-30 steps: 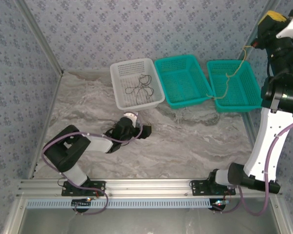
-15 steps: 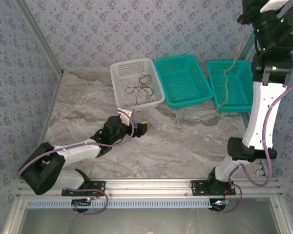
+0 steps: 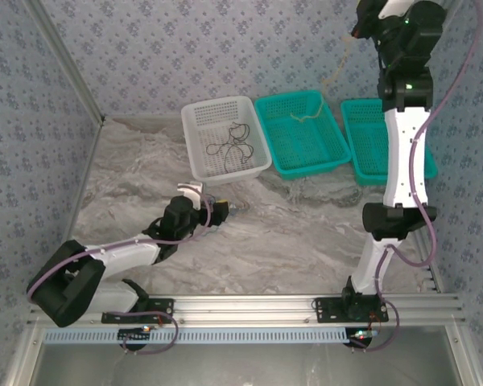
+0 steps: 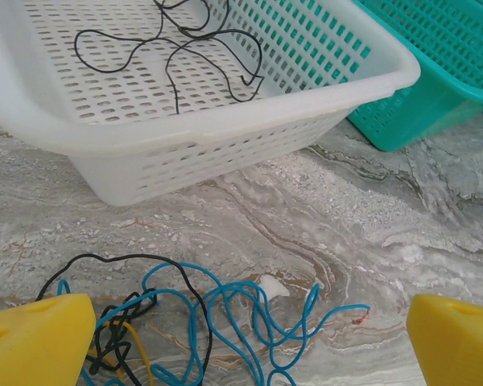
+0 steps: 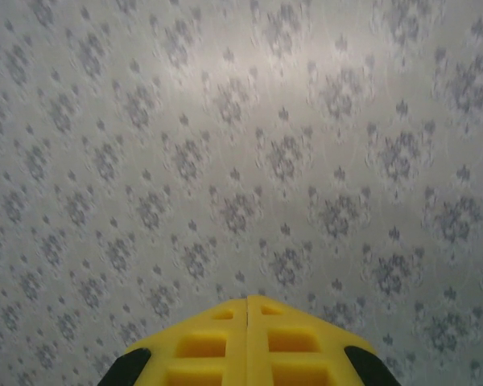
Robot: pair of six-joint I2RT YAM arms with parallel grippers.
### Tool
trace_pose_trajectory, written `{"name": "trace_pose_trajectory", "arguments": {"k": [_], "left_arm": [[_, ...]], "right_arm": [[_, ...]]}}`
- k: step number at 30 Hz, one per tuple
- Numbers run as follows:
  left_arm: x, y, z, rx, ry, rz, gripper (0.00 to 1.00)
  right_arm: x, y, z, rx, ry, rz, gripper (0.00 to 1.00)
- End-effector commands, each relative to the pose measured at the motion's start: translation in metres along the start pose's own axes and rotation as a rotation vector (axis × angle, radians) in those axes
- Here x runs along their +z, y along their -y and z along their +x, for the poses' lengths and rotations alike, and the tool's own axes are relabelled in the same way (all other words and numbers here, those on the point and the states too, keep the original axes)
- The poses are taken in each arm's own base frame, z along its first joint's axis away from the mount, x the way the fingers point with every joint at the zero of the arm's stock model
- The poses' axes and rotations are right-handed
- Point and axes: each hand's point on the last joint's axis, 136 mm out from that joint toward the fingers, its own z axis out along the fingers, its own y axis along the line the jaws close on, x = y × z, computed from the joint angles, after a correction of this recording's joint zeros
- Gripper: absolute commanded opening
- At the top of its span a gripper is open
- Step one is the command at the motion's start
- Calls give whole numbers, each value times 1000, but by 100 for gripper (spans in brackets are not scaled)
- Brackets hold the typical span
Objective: Untangle the cables
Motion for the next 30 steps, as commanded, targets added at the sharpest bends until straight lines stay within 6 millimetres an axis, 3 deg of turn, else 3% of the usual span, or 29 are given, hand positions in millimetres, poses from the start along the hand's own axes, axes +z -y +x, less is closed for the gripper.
{"name": "trace_pose_trajectory", "arguments": {"k": [1, 5, 9, 10, 11, 13, 15, 17, 20, 24, 30], "left_arm": [[-3, -6, -6, -26, 30, -23, 99], [-2, -12, -7, -49, 31, -48, 99], [-5, -22, -8, -117, 21, -92, 99], [-6, -27, -8, -143, 17, -114, 99], [-8, -35, -8, -178, 14, -149, 99], [-12, -50, -7, -241, 14, -212, 100], [-16, -65, -5, -308, 15, -267, 99], [-18, -76, 1, -357, 12, -291, 99], [-14, -78, 8, -348, -26, -290, 100], [1, -65, 13, -293, -105, -231, 99], [11, -75, 28, -232, -191, -383, 99]], "right_arm": [[20, 2, 80, -26, -190, 0, 0], [23, -16, 190, -43, -458, -61, 0], [7, -18, 264, -46, -653, 6, 0], [1, -23, 277, -37, -691, -5, 3], [-4, -29, 286, -27, -724, -31, 13], [-12, -35, 294, -30, -768, -36, 27], [-19, -32, 288, -51, -764, 23, 50], [-29, -27, 275, -37, -731, 71, 96], [-47, -22, 252, 9, -662, 133, 100], [-84, -9, 237, 104, -585, 258, 100], [-153, -3, 252, 157, -632, 346, 100]]}}
